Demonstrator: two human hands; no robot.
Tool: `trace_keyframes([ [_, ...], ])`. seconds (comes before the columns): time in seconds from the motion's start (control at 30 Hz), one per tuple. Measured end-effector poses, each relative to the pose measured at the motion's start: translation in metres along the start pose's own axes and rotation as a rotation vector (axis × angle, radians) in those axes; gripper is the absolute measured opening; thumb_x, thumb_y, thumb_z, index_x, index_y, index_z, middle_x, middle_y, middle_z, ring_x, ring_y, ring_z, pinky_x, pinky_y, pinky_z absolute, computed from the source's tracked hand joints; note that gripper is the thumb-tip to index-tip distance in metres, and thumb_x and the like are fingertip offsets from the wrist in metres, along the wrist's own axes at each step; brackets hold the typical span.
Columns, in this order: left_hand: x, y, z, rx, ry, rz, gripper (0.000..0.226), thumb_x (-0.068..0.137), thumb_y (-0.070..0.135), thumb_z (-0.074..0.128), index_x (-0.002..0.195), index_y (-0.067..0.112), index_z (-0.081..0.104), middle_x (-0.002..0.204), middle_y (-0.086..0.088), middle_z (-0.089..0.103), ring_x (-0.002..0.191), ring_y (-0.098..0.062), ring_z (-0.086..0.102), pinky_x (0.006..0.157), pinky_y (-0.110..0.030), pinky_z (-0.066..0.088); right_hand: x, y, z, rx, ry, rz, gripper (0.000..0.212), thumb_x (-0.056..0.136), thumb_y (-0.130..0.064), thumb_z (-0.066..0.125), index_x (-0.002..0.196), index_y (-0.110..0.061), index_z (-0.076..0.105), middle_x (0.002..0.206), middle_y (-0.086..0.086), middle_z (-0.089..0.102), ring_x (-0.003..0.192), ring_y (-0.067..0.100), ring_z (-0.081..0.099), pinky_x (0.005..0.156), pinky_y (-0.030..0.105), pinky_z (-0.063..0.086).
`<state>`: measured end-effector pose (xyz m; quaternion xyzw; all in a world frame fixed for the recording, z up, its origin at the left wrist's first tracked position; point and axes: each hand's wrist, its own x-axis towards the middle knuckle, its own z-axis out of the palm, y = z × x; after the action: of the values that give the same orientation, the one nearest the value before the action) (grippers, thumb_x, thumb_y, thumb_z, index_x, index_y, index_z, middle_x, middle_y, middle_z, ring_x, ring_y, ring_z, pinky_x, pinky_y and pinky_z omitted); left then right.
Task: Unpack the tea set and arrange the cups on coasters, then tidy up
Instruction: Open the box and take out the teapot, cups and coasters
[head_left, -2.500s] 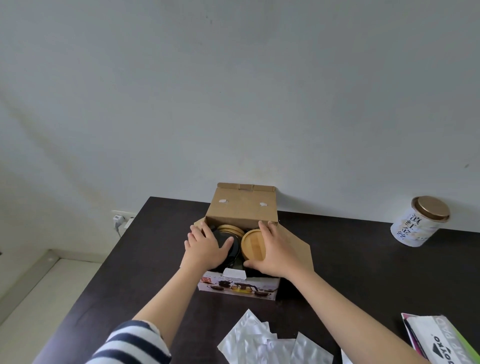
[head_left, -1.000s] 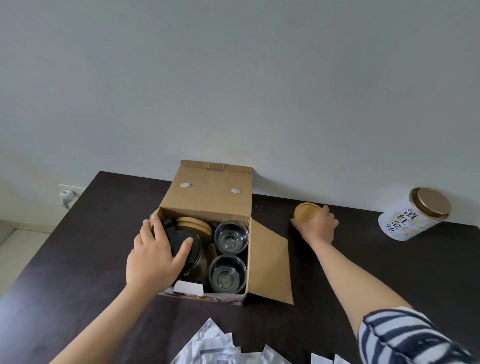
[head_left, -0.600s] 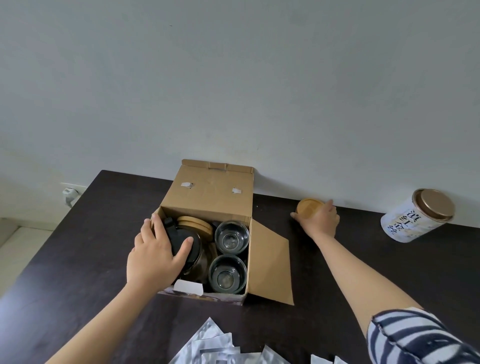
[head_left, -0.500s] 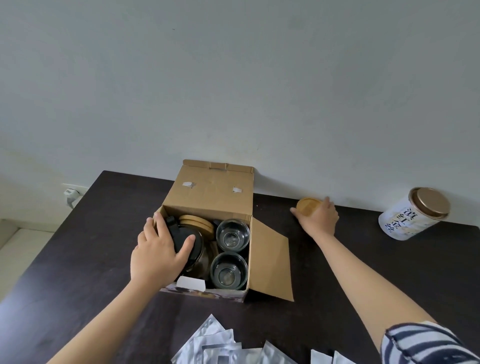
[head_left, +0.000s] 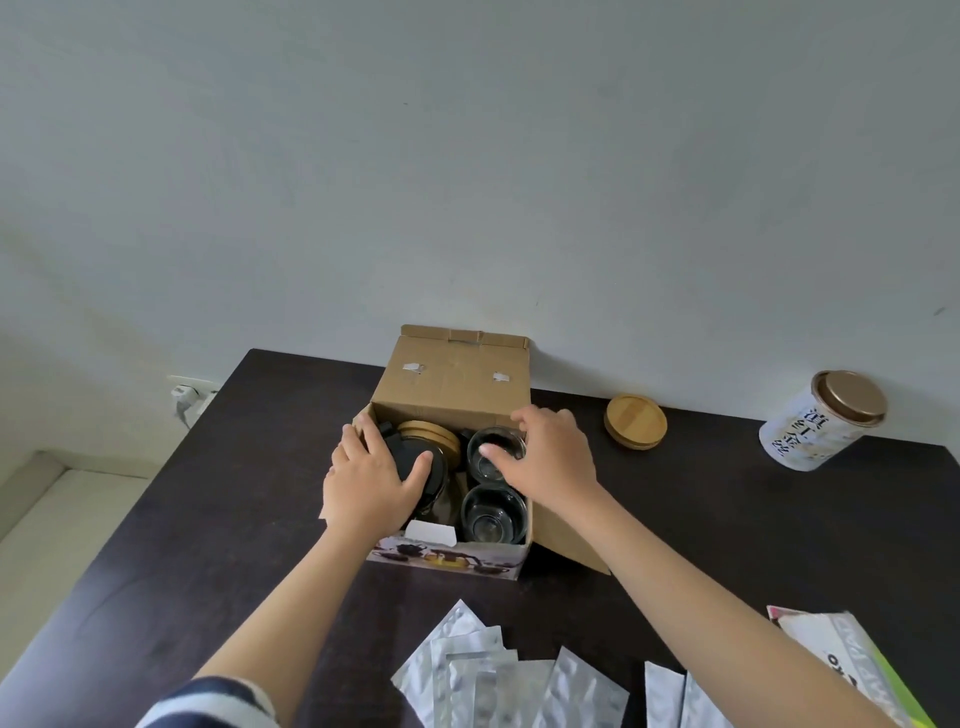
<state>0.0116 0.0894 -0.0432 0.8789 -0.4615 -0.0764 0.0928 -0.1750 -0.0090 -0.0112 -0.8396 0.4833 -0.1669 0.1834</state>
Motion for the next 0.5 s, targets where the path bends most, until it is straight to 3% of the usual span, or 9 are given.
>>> trace_keyframes([
  [0.13, 0.000, 0.000, 0.000, -0.006, -0.003, 0.003, 0.099, 0.083, 0.075, 0.025, 0.149, 0.006, -0.002, 0.154, -0.021, 0.015, 0.138, -0.037, 0.026, 0.102, -0.046, 0.041, 0.003, -0.014, 0.005, -0.295, -0.086, -0.006, 0.068, 0.079, -0.072, 0.052, 0.114, -0.014, 0.049, 0.104, 0.004, 0.063, 0.103, 0.026, 0.050, 0.080, 0.039, 0.044],
  [0.23, 0.001, 0.000, 0.000, -0.008, -0.001, 0.005, 0.098, 0.083, 0.075, 0.025, 0.149, 0.007, -0.002, 0.154, -0.020, 0.015, 0.138, -0.037, 0.026, 0.103, -0.046, 0.041, 0.009, -0.022, 0.011, -0.400, -0.140, 0.018, 0.080, 0.074, -0.076, 0.053, 0.121, -0.012, 0.044, 0.108, 0.008, 0.063, 0.108, 0.030, 0.048, 0.084, 0.042, 0.040],
  [0.5, 0.002, -0.001, 0.002, 0.008, 0.010, 0.016, 0.097, 0.084, 0.074, 0.024, 0.149, 0.006, -0.001, 0.153, -0.021, 0.018, 0.136, -0.036, 0.029, 0.100, -0.044, 0.043, 0.017, -0.024, 0.017, -0.410, -0.130, 0.030, 0.073, 0.069, -0.067, 0.065, 0.114, -0.012, 0.044, 0.107, 0.007, 0.061, 0.106, 0.029, 0.044, 0.082, 0.041, 0.037],
])
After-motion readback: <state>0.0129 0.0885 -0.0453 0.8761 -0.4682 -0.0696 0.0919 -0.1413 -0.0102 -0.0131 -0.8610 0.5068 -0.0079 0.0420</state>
